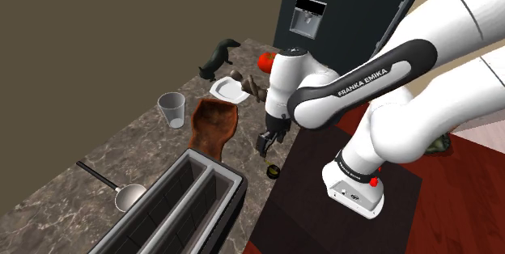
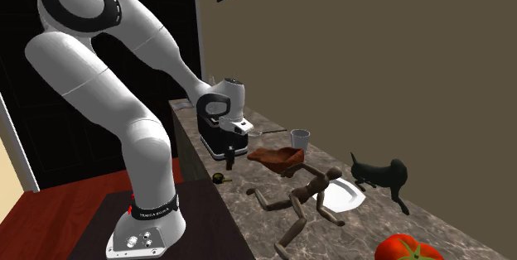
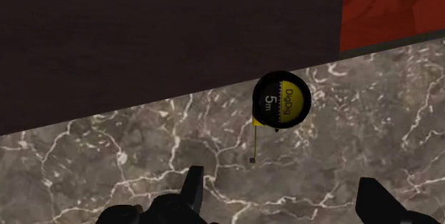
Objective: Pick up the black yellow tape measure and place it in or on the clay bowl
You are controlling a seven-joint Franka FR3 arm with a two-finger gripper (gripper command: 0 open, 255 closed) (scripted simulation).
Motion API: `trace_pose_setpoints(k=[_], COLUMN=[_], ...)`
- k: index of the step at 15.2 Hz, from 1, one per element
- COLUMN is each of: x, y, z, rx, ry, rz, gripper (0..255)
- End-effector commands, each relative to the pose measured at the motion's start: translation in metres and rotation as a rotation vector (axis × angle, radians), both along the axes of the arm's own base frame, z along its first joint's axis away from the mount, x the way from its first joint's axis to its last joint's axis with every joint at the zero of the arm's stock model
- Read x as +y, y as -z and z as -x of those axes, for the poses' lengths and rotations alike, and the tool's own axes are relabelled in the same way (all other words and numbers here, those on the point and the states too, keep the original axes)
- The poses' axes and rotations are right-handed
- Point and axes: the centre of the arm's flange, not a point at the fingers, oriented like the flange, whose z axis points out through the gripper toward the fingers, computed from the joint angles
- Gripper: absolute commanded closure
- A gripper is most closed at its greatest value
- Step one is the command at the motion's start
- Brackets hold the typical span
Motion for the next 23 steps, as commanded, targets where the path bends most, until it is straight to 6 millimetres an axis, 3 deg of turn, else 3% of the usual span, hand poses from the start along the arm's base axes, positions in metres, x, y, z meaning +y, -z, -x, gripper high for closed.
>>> trace_pose_setpoints(k=[1,3,10,19,20,23], x=[0.008,0.016,0.019,0.019,0.019,0.019], y=[0.024,0.045,0.082,0.085,0.085,0.085], z=[0.01,0.018,0.023,0.023,0.023,0.023], rx=[0.017,0.035,0.035,0.035,0.035,0.035], ry=[-0.004,-0.008,-0.008,-0.008,-0.008,-0.008], rz=[0.001,0.002,0.002,0.002,0.002,0.002], gripper=[0,0,0,0,255,255])
